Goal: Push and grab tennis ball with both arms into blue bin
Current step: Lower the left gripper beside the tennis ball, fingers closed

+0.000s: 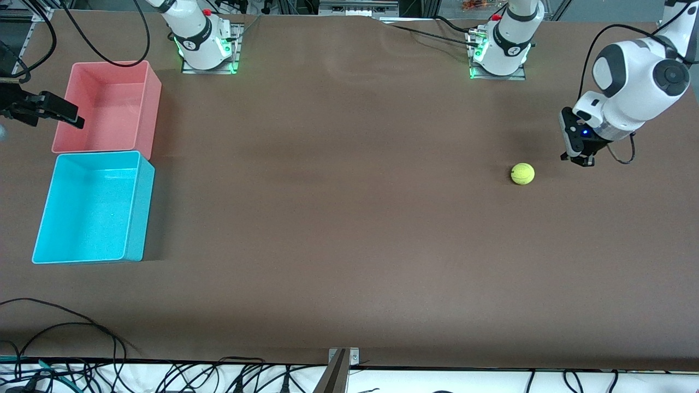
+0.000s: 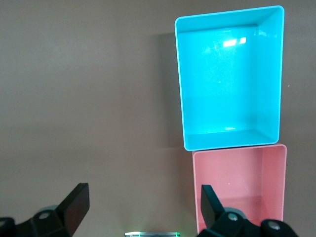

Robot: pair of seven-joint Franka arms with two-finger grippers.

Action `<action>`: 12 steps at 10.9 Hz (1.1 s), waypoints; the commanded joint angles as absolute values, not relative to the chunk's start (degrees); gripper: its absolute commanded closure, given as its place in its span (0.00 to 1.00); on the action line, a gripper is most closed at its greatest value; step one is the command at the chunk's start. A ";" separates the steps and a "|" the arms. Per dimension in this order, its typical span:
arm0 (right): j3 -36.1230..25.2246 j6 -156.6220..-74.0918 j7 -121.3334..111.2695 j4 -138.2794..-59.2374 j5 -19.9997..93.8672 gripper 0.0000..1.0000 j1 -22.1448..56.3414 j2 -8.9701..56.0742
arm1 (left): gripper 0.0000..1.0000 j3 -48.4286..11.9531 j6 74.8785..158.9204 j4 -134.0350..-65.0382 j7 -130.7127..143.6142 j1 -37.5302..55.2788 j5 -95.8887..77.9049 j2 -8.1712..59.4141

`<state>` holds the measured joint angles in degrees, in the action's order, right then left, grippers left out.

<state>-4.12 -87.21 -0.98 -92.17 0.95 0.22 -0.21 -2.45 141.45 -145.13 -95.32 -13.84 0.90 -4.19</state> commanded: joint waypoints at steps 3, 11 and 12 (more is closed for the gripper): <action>-4.04 -86.84 -0.97 -91.49 1.93 0.00 0.44 -0.09 | 1.00 -2.99 154.57 -146.34 -97.29 -17.65 2.46 7.18; -4.04 -86.84 -0.97 -91.41 1.93 0.00 0.44 -0.09 | 1.00 -4.56 159.87 -145.81 -103.89 -21.45 1.50 12.83; -4.04 -86.75 -1.14 -91.41 1.93 0.00 0.44 -0.09 | 1.00 -6.83 160.40 -145.64 -103.54 -21.45 1.41 12.92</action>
